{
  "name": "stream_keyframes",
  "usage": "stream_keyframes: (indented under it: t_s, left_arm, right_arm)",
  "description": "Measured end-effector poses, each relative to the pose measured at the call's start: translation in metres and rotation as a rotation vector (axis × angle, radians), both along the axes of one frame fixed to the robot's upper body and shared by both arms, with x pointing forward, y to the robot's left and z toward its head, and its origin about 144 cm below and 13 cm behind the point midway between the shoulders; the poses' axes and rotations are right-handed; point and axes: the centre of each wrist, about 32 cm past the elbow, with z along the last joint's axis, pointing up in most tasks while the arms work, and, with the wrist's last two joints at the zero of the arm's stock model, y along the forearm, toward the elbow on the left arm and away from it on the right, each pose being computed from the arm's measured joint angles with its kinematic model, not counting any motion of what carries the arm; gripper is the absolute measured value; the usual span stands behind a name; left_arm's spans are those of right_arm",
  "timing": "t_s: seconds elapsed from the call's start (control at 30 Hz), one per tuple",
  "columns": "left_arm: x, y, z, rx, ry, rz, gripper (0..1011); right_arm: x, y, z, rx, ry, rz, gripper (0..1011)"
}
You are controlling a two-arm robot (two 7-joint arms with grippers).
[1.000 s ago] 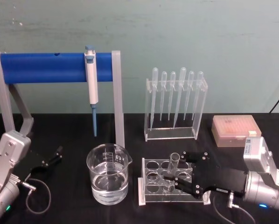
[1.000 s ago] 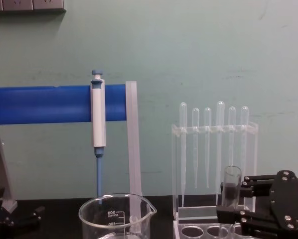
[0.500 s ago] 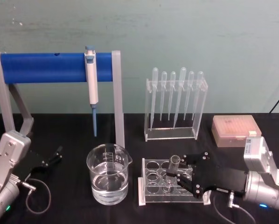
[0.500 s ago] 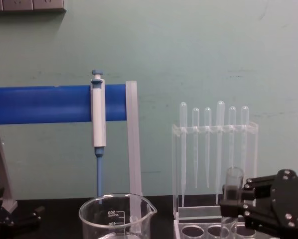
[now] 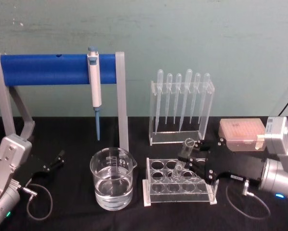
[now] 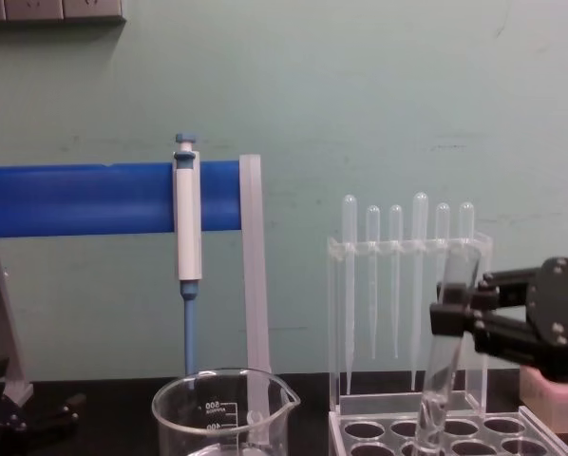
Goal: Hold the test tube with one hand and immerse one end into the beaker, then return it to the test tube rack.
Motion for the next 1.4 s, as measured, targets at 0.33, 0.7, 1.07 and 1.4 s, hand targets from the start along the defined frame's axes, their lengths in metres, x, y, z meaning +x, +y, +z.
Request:
stream_keyframes:
  t_s: [0.33,0.7,1.07,1.4]
  left_arm:
    - [0.0,0.0,0.0,0.0,0.0,0.0,1000]
    - [0.0,0.0,0.0,0.0,0.0,0.0,1000]
    - [0.0,0.0,0.0,0.0,0.0,0.0,1000]
    - [0.0,0.0,0.0,0.0,0.0,0.0,1000]
  right_arm:
    - [0.001,0.005,0.02,0.02,0.016,-0.001,224]
    - [0.002,0.013,0.048,0.056,0.008,0.016,224]
    - [0.014,0.034,0.071,0.103,0.061,0.05,224]
    - [0.024,0.055,0.088,0.103,0.077,0.099,224]
